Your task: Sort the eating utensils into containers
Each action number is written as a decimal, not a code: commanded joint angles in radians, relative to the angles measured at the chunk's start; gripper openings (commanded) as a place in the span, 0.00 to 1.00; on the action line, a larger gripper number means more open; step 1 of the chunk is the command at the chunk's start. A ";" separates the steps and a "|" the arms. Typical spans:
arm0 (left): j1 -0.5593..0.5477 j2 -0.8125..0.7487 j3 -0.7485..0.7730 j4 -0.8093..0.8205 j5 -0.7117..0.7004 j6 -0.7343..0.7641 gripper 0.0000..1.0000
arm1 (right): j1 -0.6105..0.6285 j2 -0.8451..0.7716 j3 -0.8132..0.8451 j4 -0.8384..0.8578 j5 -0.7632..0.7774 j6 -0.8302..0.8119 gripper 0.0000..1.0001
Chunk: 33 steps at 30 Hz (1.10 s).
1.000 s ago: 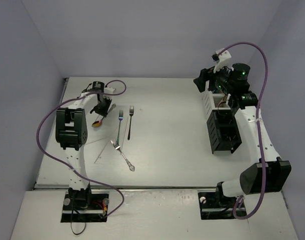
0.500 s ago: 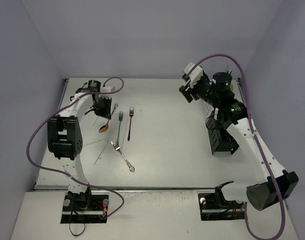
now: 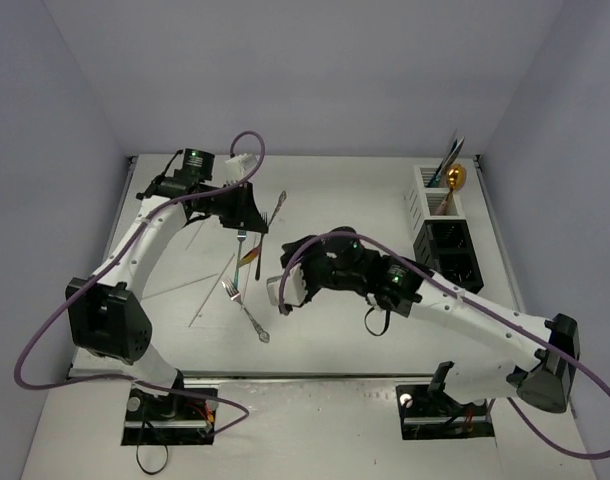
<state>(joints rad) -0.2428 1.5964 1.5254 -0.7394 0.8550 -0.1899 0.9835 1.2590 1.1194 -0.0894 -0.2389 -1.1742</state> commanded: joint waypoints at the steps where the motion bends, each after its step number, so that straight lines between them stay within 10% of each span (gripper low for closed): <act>1: -0.053 0.005 -0.008 -0.034 0.105 -0.039 0.00 | 0.075 0.041 0.004 0.054 0.026 -0.167 0.47; 23: -0.146 0.025 -0.008 -0.142 0.067 0.030 0.00 | 0.079 0.236 0.036 0.024 0.031 -0.258 0.42; 31: -0.153 -0.002 -0.028 -0.155 0.047 0.059 0.00 | 0.070 0.260 0.052 0.023 0.052 -0.268 0.01; 33: -0.153 -0.010 -0.033 -0.156 0.037 0.072 0.23 | 0.071 0.249 0.058 0.023 0.053 -0.262 0.00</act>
<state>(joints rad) -0.3976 1.6667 1.4850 -0.8803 0.8937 -0.1602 1.0615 1.5265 1.1261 -0.0759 -0.2123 -1.4424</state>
